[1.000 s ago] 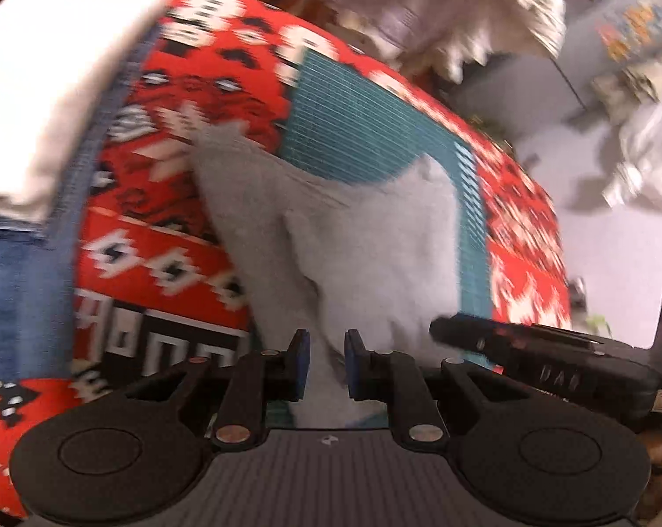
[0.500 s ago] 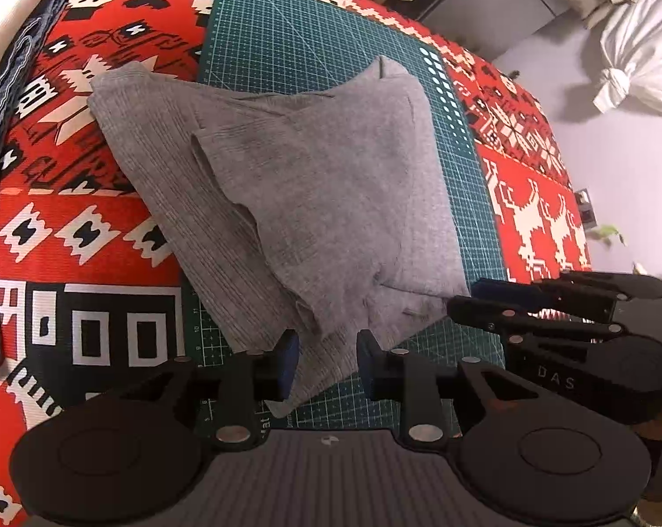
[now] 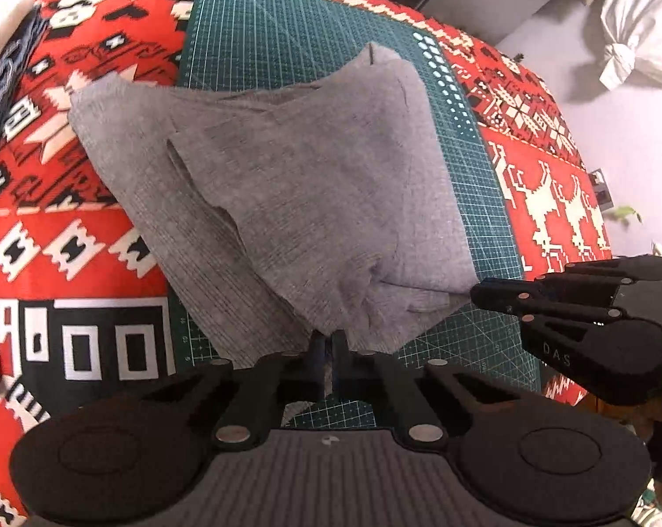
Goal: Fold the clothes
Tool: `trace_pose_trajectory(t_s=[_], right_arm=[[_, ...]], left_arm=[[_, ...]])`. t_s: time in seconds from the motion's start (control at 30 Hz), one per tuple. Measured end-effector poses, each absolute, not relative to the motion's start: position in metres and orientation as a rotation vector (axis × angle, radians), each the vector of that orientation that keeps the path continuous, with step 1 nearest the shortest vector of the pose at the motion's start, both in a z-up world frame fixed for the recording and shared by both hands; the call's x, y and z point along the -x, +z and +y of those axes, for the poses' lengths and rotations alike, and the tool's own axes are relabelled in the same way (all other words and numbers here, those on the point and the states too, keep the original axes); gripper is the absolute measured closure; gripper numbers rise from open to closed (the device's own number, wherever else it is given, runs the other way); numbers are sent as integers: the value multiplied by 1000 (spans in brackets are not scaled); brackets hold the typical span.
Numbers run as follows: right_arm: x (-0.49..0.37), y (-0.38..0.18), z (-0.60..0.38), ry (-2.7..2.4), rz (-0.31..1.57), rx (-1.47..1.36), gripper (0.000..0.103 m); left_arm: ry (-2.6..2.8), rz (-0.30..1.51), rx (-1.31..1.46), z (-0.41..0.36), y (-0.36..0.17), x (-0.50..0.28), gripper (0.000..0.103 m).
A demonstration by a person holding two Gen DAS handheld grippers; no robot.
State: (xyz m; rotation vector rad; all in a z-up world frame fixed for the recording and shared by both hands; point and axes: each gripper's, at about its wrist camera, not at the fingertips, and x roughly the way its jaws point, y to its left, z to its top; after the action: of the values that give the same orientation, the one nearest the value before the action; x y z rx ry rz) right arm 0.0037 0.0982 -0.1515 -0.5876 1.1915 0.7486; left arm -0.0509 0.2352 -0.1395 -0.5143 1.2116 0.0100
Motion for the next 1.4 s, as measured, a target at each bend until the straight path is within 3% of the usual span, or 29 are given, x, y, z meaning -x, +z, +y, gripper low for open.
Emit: trace_pose_trajectory(t_s=[0.4,0.57,0.73,0.8,0.87,1.17,1.4], right_arm=[[-22,-146,73,714,1200,526,103],[-6,-148,85,780,1161,593,88],[-2,-153,93,792,1173,607,88],[-1,-155,94,804,1177,614,90],[-1,-158,94,813,1179,621,101],[-14,-149,82,760,1177,574,102],[-12,-159,85,764,1197,579,102]], left_arm=[[-25,1215,513,226,-114,63,102],[7,1219,522,230,-121,56,102],[13,1226,522,232,-122,58,102],[9,1232,519,232,-122,60,102],[3,1236,513,230,-122,61,102],[-11,1233,488,220,-111,65,102],[25,1294,469,217,-141,57,102]])
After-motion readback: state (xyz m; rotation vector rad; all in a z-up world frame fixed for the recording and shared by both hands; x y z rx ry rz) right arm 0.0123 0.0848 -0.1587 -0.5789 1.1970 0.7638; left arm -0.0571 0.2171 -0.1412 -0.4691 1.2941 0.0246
